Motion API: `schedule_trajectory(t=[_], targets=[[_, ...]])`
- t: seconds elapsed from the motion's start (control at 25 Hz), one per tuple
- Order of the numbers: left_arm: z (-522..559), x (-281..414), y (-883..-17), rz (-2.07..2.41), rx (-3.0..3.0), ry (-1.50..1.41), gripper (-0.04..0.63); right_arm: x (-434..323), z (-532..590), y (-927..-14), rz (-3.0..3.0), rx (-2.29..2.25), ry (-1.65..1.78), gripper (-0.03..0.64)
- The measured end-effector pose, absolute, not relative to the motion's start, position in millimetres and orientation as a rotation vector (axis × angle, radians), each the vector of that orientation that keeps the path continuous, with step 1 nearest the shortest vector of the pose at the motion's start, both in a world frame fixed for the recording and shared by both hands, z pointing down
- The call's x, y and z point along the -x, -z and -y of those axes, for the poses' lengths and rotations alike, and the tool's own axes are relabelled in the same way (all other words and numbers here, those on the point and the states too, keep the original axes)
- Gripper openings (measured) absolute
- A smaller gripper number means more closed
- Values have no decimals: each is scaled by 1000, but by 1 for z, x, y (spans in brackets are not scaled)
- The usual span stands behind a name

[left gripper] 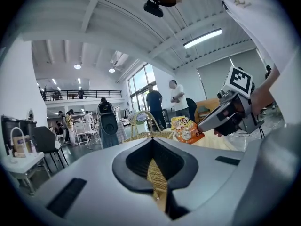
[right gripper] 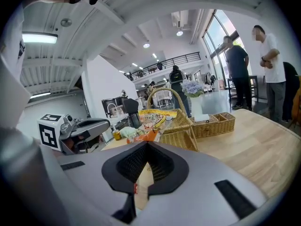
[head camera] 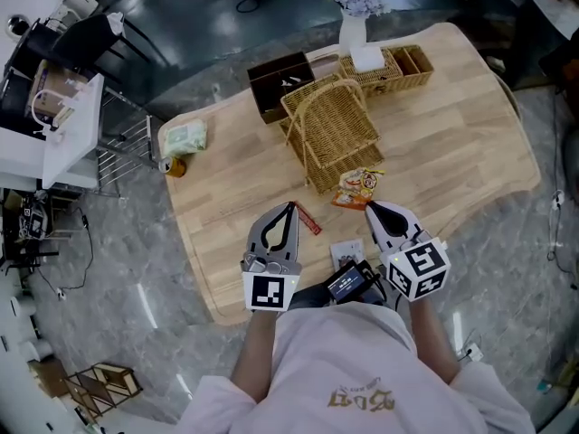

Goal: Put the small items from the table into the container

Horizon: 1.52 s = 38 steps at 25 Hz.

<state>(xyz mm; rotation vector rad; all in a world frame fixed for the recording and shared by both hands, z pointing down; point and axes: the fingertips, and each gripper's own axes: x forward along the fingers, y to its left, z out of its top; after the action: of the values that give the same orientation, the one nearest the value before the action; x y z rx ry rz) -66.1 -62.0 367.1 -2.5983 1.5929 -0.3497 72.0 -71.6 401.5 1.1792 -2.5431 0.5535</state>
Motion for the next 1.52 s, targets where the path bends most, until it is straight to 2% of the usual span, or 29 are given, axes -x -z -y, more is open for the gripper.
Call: schedule_trajectory(t=[0.52,1.52], targets=[[106,71,-341,-1566,2549,289,-8,-68,115,-382,2564,-1207,-522,18],[164,86,-374,-1553,2652,274,-8,-45,179,-404,2499,-1221,-582,18]])
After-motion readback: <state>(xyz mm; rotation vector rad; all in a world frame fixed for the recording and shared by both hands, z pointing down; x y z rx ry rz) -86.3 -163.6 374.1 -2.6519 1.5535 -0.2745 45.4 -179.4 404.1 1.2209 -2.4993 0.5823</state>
